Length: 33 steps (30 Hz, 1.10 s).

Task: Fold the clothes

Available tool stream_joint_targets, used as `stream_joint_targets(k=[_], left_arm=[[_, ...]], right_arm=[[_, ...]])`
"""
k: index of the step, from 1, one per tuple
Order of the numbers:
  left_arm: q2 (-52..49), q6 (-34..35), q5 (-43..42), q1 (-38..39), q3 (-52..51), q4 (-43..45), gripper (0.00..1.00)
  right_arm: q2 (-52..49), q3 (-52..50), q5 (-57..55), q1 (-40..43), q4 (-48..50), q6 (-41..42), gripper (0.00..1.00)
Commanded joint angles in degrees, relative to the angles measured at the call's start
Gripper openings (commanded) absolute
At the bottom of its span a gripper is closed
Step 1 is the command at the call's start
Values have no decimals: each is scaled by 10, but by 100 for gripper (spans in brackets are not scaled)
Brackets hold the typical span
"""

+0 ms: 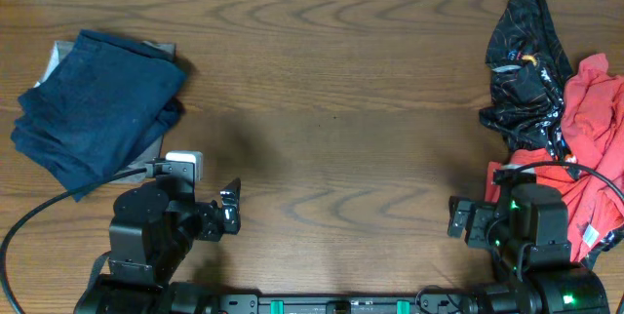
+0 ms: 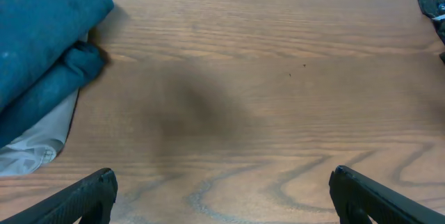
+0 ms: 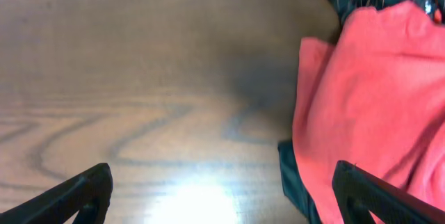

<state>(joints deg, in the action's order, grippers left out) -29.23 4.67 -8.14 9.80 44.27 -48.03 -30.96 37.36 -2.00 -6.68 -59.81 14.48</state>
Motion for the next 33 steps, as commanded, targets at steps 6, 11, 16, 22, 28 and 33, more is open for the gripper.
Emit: stream_joint_targets(k=[6,11,16,22,28,33], left_arm=[[1,5,9,-2,-3,2,98],[1,5,9,-2,-3,2,98],[1,5,9,-2,-3,2,98],[1,5,9,-2,-3,2,98],[1,5,9,-2,-3,2,98],[1,5,9,-2,-3,2,98]], right_arm=[[2,-3,-7,-5,-15,5,99],[11,-3,-9,-4,-17,5,99],[68,-4,-8,13,-42,5,99],[153,-17,-8,18,-34,-1,99],[264,-117,-5,20,87,-59,99],[304,-230,12,19,246,-60,99]])
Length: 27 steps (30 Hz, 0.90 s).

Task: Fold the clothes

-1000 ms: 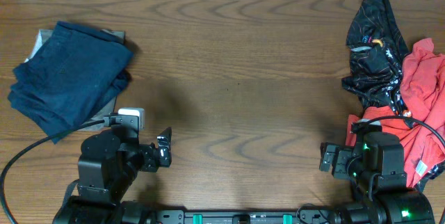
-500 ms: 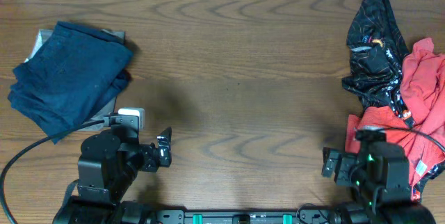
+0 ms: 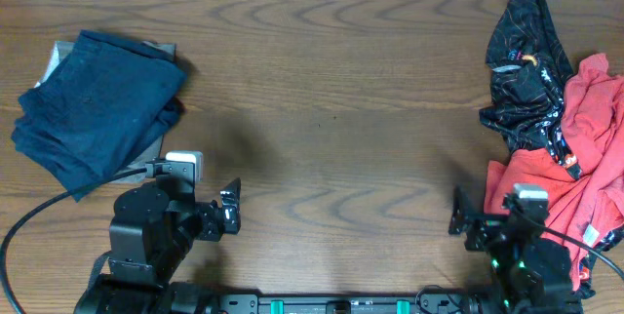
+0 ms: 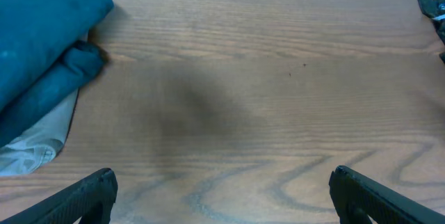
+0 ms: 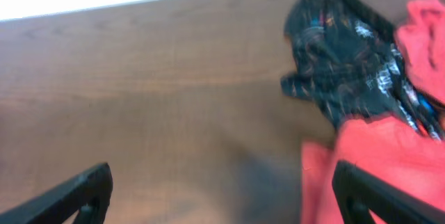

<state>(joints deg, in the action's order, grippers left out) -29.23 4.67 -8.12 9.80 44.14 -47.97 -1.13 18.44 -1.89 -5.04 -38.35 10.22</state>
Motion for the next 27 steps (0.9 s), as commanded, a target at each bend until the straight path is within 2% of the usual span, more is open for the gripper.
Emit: stream_joint_targets(k=[1,5,8,13,27], left_arm=[[1,5,9,-2,-2,1,98],[1,5,9,-2,-2,1,98],[1,5,9,-2,-2,1,98],[1,5,9,-2,-2,1,98],[1,5,9,-2,-2,1,98]], right_arm=[[7,-68,19,2,85,-18,99],[9,-143,24,0,251,-23,100],[9,-181,24,0,352,-56,99],[9,-181,39,0,344,-154,99],[9,-181,38,0,342,-154,99]])
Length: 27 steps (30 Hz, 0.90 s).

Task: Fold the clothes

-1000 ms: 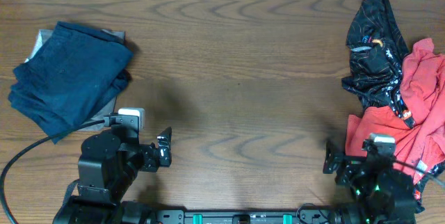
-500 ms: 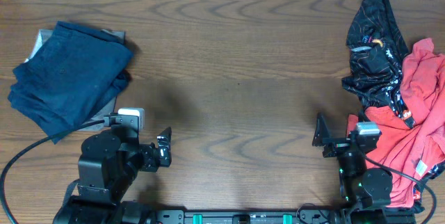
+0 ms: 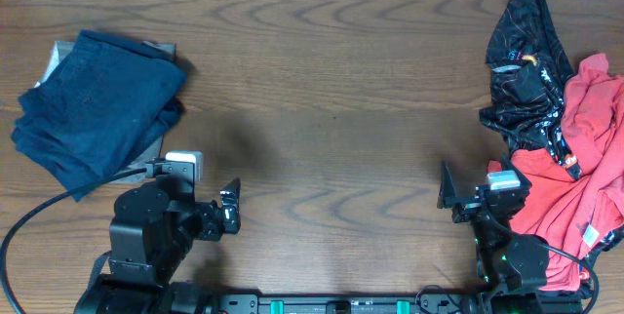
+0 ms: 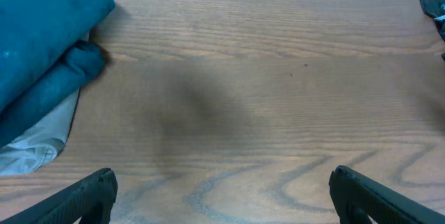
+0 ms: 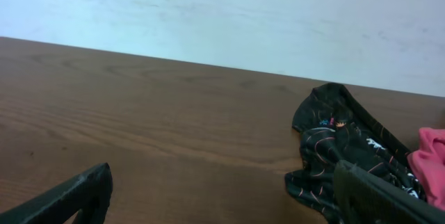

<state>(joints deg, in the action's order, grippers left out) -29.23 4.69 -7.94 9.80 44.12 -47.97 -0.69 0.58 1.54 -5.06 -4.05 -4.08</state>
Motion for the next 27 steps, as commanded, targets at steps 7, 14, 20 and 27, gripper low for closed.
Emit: stream_joint_targets(k=[7,14,20,27], left_arm=[[1,5,7,-2,-2,1,98],[1,5,7,-2,-2,1,98],[16,5,7,-2,-4,0,98],[105,2,16,-34,-42,-38,98]], right_arm=[[4,-3,4,1,-1,-11,99],[4,-3,4,1,-1,-11,99],[4,-3,4,1,-1,-11,99],[4,-3,4,1,-1,-11,99]])
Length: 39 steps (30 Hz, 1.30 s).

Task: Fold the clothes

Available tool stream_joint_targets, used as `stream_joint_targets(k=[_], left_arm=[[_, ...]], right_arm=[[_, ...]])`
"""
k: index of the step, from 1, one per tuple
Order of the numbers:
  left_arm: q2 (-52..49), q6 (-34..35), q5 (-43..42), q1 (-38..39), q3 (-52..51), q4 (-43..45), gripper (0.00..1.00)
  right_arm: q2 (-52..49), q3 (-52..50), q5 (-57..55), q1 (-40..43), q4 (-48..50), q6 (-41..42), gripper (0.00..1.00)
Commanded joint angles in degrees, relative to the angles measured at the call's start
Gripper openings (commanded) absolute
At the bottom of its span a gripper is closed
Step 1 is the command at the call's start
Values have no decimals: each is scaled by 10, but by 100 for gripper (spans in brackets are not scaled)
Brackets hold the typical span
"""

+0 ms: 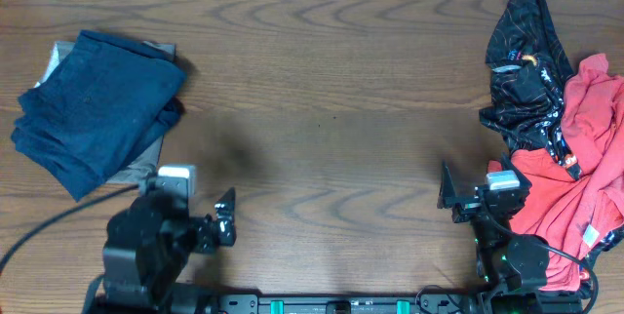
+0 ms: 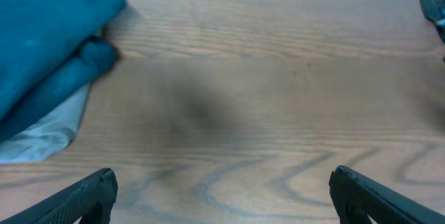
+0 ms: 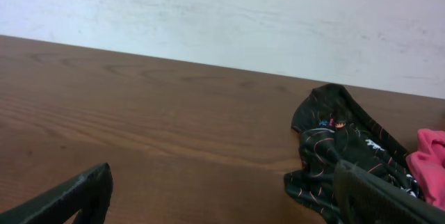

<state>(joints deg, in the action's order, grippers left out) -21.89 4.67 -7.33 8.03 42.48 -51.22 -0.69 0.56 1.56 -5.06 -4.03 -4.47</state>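
A folded dark blue garment (image 1: 93, 109) lies at the table's left on a grey-white one (image 2: 49, 130). At the right lie a crumpled black patterned garment (image 1: 526, 60) and a red garment (image 1: 580, 173), both unfolded. My left gripper (image 1: 226, 218) is open near the front edge, right of the blue pile, with bare wood between its fingers (image 2: 90, 193). My right gripper (image 1: 450, 200) is open and tilted up at the front right, just left of the red garment; the black garment (image 3: 344, 147) shows ahead of it.
The wooden table (image 1: 331, 109) ends at a pale wall (image 3: 243, 15) behind. Cables run from both arms at the front edge.
My left arm has shifted slightly back and to the left, so the blue pile sits a little further right in its wrist view. The right arm and the clothes have not moved.
My right gripper first looked down on the red garment's edge. It then tilted upward, showing the black garment and table, then the wall behind. The left arm held still until its slight shift now. No garment has moved.
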Motion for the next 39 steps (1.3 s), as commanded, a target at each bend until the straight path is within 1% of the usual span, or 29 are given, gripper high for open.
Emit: stream_joint_targets(k=[1,3,7,12,18,23,26,39], left_arm=[[50,3,10,-24,-41,-3,98],[87,3,11,-36,-81,9,98],[155,3,14,-45,-174,63,98],[218,3,14,-45,-280,169,98],[217,-1,23,-45,-369,332,98],[218,-16,83,-45,-396,418,98],[218,-34,84,-45,-421,468,98],[218,-34,80,-45,-422,472,98]], right_arm=[[4,-2,3,1,-1,-7,99],[4,-2,4,1,-1,-7,99],[4,-2,3,1,-1,-7,99],[4,-2,4,1,-1,-7,99],[4,-2,3,1,-1,-7,99],[4,-2,4,1,-1,-7,99],[4,-2,4,1,-1,-7,99],[4,-2,3,1,-1,-7,99]])
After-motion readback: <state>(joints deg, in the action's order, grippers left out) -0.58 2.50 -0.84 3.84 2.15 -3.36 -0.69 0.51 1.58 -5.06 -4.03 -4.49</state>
